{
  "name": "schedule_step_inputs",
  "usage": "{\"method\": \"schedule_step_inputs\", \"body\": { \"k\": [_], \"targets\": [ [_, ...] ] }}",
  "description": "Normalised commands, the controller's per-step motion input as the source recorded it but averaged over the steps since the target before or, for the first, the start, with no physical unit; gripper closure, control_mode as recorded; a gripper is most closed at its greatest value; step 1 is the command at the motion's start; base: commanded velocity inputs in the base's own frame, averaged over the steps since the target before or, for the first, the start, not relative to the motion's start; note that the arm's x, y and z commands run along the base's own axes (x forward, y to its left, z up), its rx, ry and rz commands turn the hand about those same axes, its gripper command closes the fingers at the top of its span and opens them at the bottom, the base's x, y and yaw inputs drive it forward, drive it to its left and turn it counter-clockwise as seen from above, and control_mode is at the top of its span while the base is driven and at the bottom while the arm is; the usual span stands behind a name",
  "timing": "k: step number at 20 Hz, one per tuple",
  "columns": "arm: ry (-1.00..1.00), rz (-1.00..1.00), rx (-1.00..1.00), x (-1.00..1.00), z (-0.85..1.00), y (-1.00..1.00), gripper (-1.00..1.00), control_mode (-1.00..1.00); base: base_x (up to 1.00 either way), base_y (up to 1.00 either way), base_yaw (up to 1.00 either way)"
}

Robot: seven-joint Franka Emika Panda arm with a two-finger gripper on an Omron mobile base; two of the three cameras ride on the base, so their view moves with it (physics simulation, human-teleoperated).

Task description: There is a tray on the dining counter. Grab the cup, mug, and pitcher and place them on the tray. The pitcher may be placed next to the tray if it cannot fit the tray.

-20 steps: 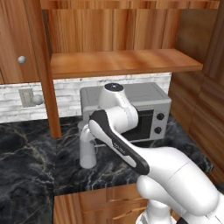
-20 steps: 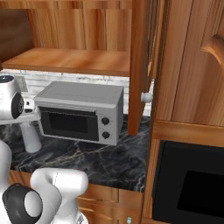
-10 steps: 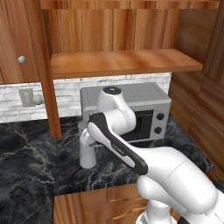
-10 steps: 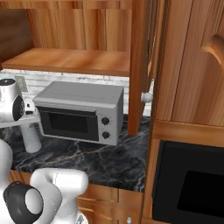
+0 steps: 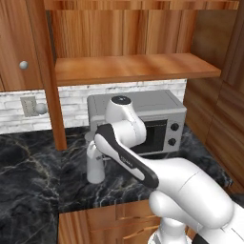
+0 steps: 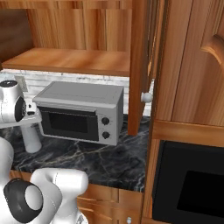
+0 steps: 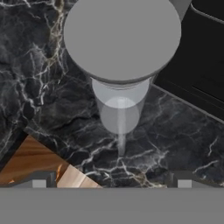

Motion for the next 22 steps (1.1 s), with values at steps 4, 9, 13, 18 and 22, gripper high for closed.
{"method": "schedule_step_inputs", "body": {
  "k": [4, 9, 13, 18, 22],
  "targets": [
    [0.00, 0.00, 0.00, 0.00, 0.00, 0.00, -1.00, -1.00, 0.00, 0.00, 0.00],
    [0.00, 0.00, 0.00, 0.00, -0.09, 0.00, -1.00, -1.00, 0.00, 0.00, 0.00],
    [0.00, 0.00, 0.00, 0.00, -0.23, 0.00, -1.00, -1.00, 0.00, 0.00, 0.00],
    [0.00, 0.00, 0.00, 0.00, -0.22, 0.00, -1.00, -1.00, 0.00, 0.00, 0.00],
    [0.00, 0.00, 0.00, 0.00, -0.21, 0.00, -1.00, -1.00, 0.00, 0.00, 0.00]
  ]
}}
